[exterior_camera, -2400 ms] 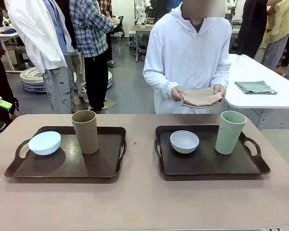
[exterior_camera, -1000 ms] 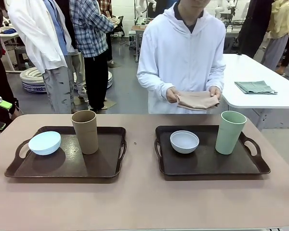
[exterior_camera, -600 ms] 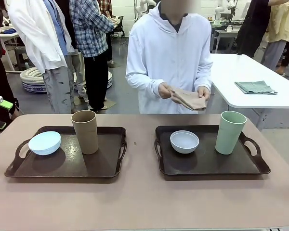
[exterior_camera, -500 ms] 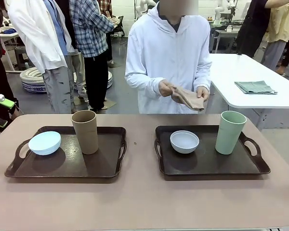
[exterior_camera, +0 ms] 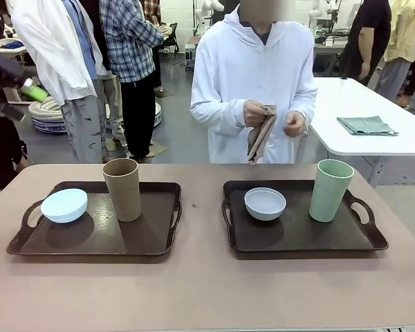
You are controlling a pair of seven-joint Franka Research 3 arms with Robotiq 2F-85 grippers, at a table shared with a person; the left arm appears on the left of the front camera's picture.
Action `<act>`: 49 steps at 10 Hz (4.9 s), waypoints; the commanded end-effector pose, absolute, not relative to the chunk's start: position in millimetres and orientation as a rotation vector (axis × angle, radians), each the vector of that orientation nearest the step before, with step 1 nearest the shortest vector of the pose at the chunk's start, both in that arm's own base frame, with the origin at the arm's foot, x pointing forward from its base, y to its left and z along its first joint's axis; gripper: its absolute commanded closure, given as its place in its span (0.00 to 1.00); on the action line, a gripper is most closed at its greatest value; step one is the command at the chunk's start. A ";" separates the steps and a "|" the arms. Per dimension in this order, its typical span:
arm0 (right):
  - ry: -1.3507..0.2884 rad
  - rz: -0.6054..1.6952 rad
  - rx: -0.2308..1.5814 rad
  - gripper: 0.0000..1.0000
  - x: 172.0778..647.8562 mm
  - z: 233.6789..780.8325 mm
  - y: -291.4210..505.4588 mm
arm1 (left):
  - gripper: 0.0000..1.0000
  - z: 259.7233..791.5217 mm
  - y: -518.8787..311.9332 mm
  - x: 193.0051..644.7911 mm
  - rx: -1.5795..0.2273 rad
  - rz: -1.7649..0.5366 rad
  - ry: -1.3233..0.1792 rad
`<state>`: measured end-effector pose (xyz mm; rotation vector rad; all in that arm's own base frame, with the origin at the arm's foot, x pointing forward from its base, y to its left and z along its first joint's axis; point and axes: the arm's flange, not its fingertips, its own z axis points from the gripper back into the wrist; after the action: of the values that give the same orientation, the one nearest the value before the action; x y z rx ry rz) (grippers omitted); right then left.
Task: Set up a tray with a mat and arrange the tableware.
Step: Pick up the Picnic Bowl and Reusable plastic cup from the Handle tray in front of the human's position and hold them in the air.
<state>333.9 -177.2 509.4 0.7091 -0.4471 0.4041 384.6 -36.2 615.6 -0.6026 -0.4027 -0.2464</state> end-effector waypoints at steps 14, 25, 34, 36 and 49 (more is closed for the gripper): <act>-0.348 0.844 0.835 0.00 384.4 485.6 -166.8 | 0.00 588.9 -237.8 419.3 -0.204 -0.244 -0.392; -0.564 1.208 0.645 0.00 440.8 379.3 -119.8 | 0.00 521.8 -414.2 456.6 -0.214 -0.203 -0.168; -0.536 1.235 0.646 0.00 444.9 374.3 -119.6 | 0.00 503.4 -405.7 464.3 -0.231 -0.213 -0.148; -0.539 1.208 0.642 0.00 445.5 372.9 -119.8 | 0.00 502.2 -405.5 464.9 -0.230 -0.212 -0.147; -0.762 1.527 0.677 0.00 498.8 331.8 -107.0 | 0.00 460.8 -495.6 492.0 -0.031 -0.236 -0.192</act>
<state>493.6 -106.9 334.5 0.6676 -0.7313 1.5018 483.7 -484.4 459.8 -0.0902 -0.1721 -0.2209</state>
